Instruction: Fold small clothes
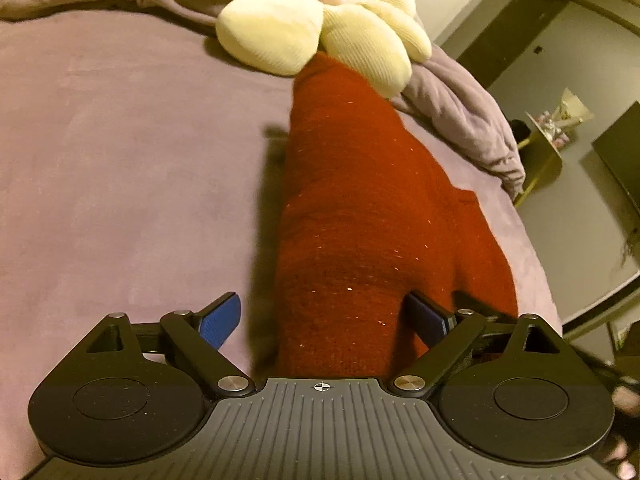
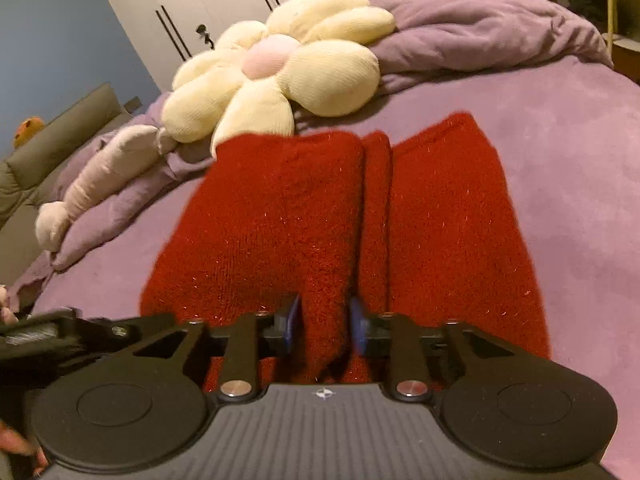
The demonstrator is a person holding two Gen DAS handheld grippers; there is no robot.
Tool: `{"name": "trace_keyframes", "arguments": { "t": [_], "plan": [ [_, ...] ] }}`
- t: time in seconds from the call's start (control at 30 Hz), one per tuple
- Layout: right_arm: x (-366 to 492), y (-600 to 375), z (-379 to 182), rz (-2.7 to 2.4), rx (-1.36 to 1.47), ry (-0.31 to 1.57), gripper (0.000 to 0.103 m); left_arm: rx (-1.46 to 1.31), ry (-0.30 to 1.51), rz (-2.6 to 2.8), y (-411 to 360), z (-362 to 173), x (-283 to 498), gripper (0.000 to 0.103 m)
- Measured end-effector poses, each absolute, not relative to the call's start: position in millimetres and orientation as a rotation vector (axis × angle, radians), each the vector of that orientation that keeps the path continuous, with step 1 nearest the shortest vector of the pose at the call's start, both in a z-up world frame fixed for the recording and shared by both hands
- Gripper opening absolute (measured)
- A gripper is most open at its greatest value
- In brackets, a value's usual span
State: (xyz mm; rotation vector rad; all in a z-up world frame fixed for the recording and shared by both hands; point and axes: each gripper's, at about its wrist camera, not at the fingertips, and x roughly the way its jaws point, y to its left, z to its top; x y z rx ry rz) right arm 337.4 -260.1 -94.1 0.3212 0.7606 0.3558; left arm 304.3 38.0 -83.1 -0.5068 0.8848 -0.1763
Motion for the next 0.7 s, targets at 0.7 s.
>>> {"name": "trace_keyframes", "arguments": {
  "t": [0.7],
  "plan": [
    [386,-270,-111,0.497,0.584,0.836,0.062,-0.54,0.889,-0.17,42,-89,307,0.095]
  ]
}}
